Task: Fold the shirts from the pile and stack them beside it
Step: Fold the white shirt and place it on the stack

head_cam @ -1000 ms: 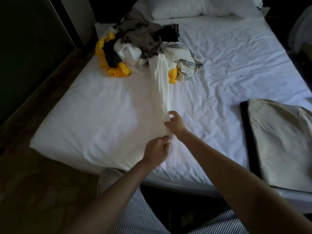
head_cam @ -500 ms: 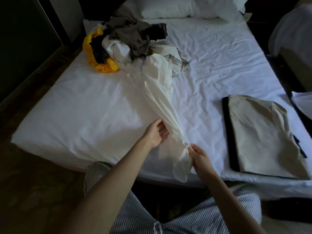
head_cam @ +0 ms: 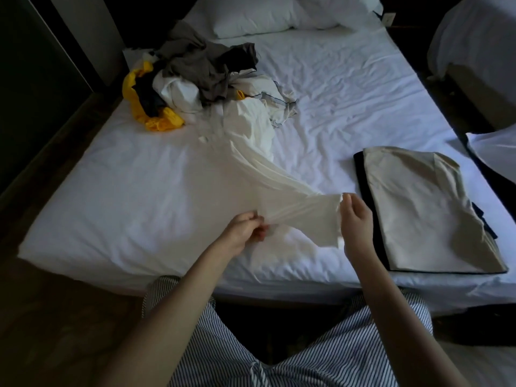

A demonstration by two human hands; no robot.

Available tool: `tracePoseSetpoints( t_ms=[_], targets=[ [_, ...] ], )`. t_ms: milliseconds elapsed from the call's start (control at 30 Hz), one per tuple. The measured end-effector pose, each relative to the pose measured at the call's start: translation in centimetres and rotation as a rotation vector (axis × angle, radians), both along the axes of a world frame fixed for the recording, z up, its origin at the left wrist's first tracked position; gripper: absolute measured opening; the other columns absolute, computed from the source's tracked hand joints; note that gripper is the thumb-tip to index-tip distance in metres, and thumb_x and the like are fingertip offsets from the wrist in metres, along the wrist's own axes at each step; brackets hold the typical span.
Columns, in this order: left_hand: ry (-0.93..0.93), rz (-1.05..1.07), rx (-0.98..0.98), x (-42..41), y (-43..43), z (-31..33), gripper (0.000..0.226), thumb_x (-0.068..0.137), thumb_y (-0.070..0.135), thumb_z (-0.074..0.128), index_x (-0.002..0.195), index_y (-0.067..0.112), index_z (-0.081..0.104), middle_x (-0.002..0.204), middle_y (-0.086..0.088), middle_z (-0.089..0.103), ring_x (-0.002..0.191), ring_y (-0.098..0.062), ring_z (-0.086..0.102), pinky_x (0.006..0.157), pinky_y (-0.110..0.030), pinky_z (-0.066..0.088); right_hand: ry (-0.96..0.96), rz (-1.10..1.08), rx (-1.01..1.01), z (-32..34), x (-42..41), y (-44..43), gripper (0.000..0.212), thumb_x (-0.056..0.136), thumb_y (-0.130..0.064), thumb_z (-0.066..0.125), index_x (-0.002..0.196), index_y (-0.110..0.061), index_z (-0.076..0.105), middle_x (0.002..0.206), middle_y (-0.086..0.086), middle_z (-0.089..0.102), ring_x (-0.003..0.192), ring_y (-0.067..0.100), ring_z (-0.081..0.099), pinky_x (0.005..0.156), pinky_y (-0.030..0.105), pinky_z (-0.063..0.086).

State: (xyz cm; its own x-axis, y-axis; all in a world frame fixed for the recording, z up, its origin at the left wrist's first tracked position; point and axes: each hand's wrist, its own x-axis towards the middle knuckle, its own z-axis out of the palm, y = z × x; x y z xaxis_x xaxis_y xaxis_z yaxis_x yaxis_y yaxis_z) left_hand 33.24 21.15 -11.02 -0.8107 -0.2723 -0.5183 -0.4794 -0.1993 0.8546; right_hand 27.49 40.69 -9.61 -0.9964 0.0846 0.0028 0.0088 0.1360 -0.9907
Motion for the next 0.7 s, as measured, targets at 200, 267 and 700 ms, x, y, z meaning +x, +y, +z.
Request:
tracePoseSetpoints(
  t_ms=[200,267,700],
  targets=[
    [0.076,-0.327,0.042,2.2,-0.3,2.5,0.019,0.098,0.0,0.042,0.091,0.007,0.058,0.066,0.002,0.066,0.055,-0.005,0.059,0.057,-0.016,0.05,-0.122,0.041,-0.04,2.2,-0.3,0.7,0.03,0.098,-0.02,0.045,0.072,-0.01,0.055,0.063,0.002,0.046,0.057,0.007,0.044,0.053,0.023,0.035],
    [0.226,-0.161,0.062,1.1,-0.5,3.7,0.019,0.097,0.001,0.043,0.101,0.009,0.059,0.083,0.0,0.07,0.072,-0.008,0.064,0.068,-0.018,0.052,-0.222,0.139,-0.203,3.5,-0.9,0.6,0.029,0.097,-0.02,0.047,0.076,-0.006,0.06,0.063,0.006,0.054,0.06,0.017,0.049,0.056,0.026,0.038],
    [0.737,-0.019,-0.638,-8.8,4.2,12.5,0.031,0.093,0.006,0.047,0.123,0.007,0.053,0.114,0.001,0.055,0.11,-0.015,0.052,0.092,-0.025,0.04,-0.088,0.409,-0.761,19.4,-10.5,-3.6,0.021,0.099,-0.001,0.031,0.095,-0.009,0.051,0.058,0.0,0.066,0.06,0.009,0.064,0.063,0.022,0.051]
  ],
)
